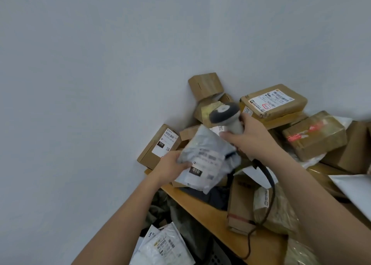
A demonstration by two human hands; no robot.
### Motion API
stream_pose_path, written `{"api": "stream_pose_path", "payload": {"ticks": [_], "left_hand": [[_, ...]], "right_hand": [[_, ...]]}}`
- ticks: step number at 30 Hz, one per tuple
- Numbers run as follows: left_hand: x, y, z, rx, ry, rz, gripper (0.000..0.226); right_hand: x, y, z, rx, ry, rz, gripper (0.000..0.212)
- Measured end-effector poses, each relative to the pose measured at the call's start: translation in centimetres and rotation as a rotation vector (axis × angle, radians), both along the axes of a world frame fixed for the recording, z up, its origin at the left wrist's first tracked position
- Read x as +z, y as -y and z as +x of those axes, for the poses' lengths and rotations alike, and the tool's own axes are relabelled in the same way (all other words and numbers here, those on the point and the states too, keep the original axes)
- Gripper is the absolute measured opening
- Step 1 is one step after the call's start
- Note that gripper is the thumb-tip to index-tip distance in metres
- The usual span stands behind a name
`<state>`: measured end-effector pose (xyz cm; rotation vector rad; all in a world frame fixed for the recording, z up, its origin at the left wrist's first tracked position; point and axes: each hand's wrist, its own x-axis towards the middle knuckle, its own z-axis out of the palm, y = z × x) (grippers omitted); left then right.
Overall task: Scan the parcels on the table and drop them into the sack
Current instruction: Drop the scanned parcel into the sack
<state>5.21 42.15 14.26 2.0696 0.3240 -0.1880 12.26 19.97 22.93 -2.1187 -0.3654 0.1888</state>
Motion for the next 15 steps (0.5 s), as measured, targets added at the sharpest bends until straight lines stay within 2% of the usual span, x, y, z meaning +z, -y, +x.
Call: {"api": "stream_pose_path", "payload": {"ticks": [2, 4, 6, 8, 12, 15], "left_hand": [[-0.5, -0.8, -0.1, 0.245, 0.017, -0.115, 0.013], [-0.8, -1.7, -0.1, 0.465, 0.023, -0.361, 0.016], [-0.9, -2.2, -0.1, 0.573, 0.022, -0.595, 0.017], [-0.9, -2.4, -0.1, 0.62, 0.024, -0.739, 0.02], [-0.6, -2.3, 0.0, 0.648, 0.018, -0.775, 0.025], [-0.2, -2.1, -0.2, 0.636, 0.031, -0.735, 0.028]], "right_hand": [[0.2, 0.1, 0.4, -0.092, -0.103, 0.033, 0.04], [0.4, 0.1, 0.6, -0.111, -0.235, 0.041, 0.036], [0.9, -0.1, 0.3, -0.069, -0.389, 0.101, 0.034], [1.7, -0.6, -0.3, 0.002, -0.47, 0.149, 0.031], [3.6, -1.5, -1.7, 0.118, -0.445, 0.22, 0.025], [5.0, -1.5, -2.3, 0.185, -0.452, 0.284, 0.032]]}}
